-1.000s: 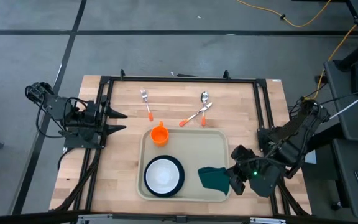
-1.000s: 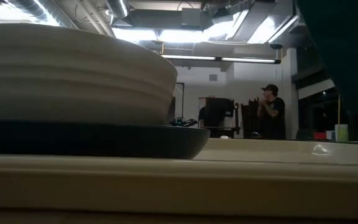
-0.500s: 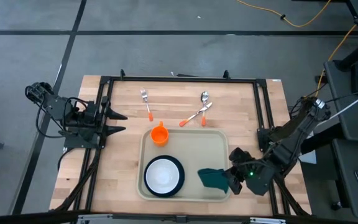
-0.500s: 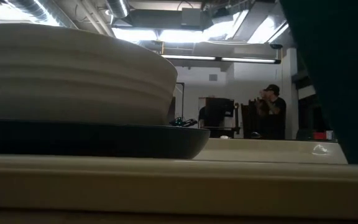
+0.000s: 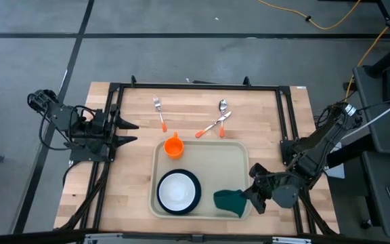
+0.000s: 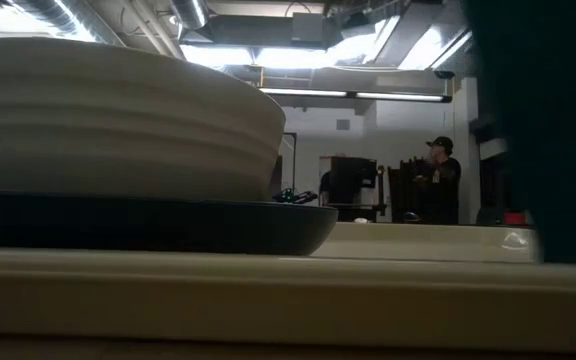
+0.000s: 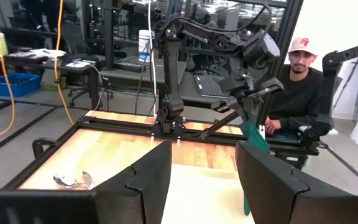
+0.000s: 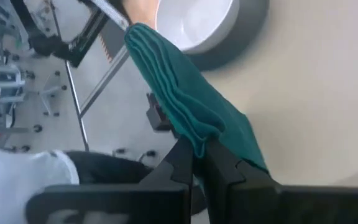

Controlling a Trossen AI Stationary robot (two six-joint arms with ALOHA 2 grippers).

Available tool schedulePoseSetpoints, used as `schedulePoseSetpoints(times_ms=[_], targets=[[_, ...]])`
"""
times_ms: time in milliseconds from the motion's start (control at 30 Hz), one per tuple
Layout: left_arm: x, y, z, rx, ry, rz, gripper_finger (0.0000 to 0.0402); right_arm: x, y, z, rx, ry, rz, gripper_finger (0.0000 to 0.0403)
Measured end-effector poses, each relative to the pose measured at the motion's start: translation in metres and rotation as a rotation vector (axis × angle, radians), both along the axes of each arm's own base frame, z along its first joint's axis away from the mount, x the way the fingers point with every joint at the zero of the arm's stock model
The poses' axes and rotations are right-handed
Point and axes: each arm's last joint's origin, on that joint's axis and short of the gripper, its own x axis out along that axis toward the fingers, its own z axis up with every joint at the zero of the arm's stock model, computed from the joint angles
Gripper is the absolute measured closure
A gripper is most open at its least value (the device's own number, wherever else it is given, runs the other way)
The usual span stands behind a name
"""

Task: Set up tray
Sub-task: Put the green table napkin on the light brown serving tray to the right of the blue plate

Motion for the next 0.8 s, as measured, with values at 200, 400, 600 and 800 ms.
schedulePoseSetpoints(times_ms=[200,400,600,800], targets=[[0.0,0.0,0.0,0.0,-0.001,0.007,0.0229,0.0,0.001,-0.009,0.015,0.022,0.026,0.0386],[0.0,0.0,0.0,0.0,-0.001,0.011,0.0229,-0.001,0.002,-0.032,0.025,0.039,0.042,0.0386],[0.0,0.0,0.0,-0.014,-0.005,0.012,0.0229,-0.001,-0.009,-0.058,-0.026,0.099,0.011,0.0386],[0.0,0.0,0.002,-0.029,-0.015,0.012,0.0229,0.003,-0.027,-0.083,-0.068,0.168,-0.036,0.0386]])
